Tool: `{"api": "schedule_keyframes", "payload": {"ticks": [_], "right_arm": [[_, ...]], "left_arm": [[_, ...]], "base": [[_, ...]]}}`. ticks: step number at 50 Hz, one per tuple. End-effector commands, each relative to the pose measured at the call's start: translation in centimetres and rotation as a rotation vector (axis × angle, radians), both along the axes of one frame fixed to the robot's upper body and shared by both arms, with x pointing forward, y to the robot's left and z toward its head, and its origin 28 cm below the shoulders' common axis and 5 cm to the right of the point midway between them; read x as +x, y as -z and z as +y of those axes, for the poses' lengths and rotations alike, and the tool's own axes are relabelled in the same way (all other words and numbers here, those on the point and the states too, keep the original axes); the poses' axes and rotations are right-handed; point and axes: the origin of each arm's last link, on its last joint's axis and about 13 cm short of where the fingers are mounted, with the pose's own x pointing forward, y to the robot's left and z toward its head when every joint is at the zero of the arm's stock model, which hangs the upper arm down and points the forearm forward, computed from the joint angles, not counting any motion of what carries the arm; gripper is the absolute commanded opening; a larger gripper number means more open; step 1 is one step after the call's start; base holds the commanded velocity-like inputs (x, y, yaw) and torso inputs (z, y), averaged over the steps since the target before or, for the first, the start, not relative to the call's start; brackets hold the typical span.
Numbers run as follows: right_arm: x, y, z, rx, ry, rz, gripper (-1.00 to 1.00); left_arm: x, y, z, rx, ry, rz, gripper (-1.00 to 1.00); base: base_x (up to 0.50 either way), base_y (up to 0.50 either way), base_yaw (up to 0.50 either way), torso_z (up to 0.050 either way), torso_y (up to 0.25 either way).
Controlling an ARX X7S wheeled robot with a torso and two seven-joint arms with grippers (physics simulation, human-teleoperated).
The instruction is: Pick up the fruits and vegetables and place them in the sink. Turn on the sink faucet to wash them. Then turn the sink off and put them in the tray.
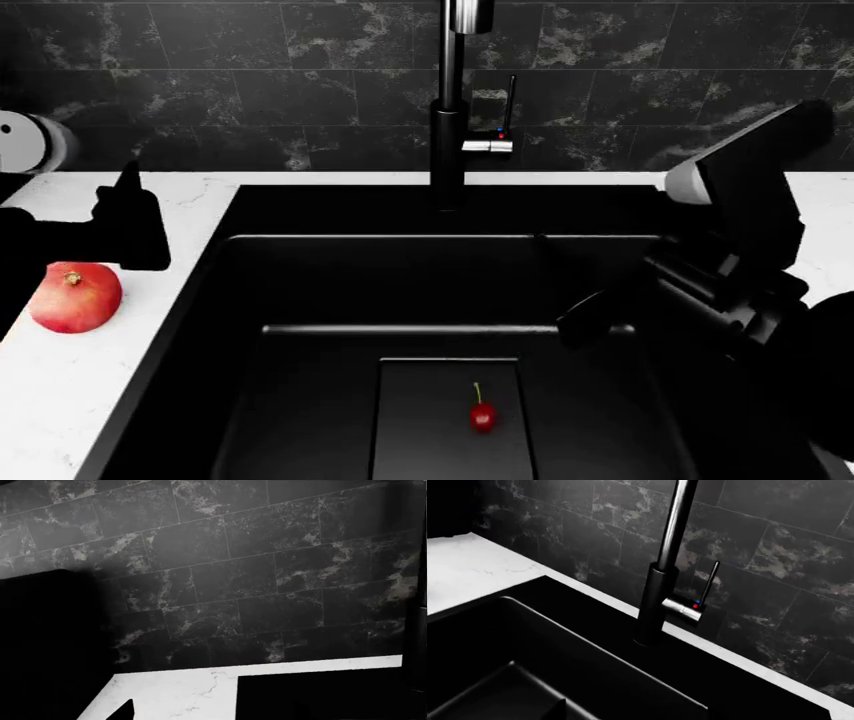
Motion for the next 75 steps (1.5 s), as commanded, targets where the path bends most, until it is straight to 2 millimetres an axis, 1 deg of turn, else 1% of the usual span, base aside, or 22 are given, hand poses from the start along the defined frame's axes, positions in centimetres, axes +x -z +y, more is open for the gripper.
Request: {"api": "schedule_keyframes", "payload": {"ticks": [1,9,19,26,41,59,66,75], "right_arm": [[-0.8,-0.3,-0.9,0.046,0.027,-0.051,1.0],[-0.7,-0.4,-0.9,0.053,0.027,-0.056,1.0],[-0.8,-0.5,-1.0,0.06,0.029,-0.066,1.0],[-0.8,-0.6,-1.1,0.063,0.032,-0.069,1.0],[-0.7,-1.1,-1.0,0.062,0.027,-0.078,1.0],[-0.6,-1.5,-0.8,0.06,0.022,-0.083,1.0],[-0.4,-1.4,-0.7,0.059,0.017,-0.082,1.0],[-0.2,-1.4,-0.7,0.058,0.014,-0.083,1.0]], "left_arm": [[0.9,1.4,1.1,0.001,-0.199,-0.008,1.0],[2.2,2.8,1.6,-0.033,-0.217,0.026,1.0],[3.3,4.6,1.3,-0.038,-0.192,0.098,1.0],[4.2,5.3,1.7,-0.032,-0.226,0.12,1.0],[4.8,6.4,1.8,-0.04,-0.249,0.178,1.0],[5.8,7.5,2.5,-0.017,-0.354,0.216,1.0],[6.3,7.5,2.3,-0.029,-0.322,0.224,1.0],[7.1,8.4,1.9,-0.034,-0.298,0.27,1.0]], "base": [[0.0,0.0,0.0,0.0,0.0],[0.0,0.0,0.0,0.0,0.0],[0.0,0.0,0.0,0.0,0.0],[0.0,0.0,0.0,0.0,0.0],[0.0,0.0,0.0,0.0,0.0],[0.0,0.0,0.0,0.0,0.0],[0.0,0.0,0.0,0.0,0.0],[0.0,0.0,0.0,0.0,0.0]]}}
